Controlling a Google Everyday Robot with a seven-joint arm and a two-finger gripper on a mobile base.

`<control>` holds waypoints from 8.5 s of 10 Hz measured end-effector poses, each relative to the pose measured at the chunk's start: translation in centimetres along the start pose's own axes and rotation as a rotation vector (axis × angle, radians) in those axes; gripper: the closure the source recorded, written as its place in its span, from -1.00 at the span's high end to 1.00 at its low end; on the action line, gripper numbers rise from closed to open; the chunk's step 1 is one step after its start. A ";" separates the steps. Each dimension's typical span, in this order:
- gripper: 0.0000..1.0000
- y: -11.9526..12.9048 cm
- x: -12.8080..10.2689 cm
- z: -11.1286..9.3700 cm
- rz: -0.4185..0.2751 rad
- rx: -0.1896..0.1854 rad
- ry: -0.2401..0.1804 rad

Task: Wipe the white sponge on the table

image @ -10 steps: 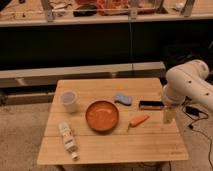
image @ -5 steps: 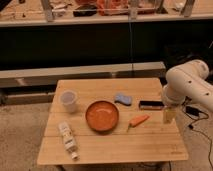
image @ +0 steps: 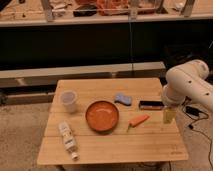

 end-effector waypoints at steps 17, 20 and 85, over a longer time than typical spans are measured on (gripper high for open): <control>0.60 -8.2 -8.6 2.6 -0.231 0.131 -0.002; 0.60 -8.9 -9.6 3.2 -0.270 0.129 -0.025; 0.60 -16.4 -16.1 19.2 -0.404 -0.047 -0.188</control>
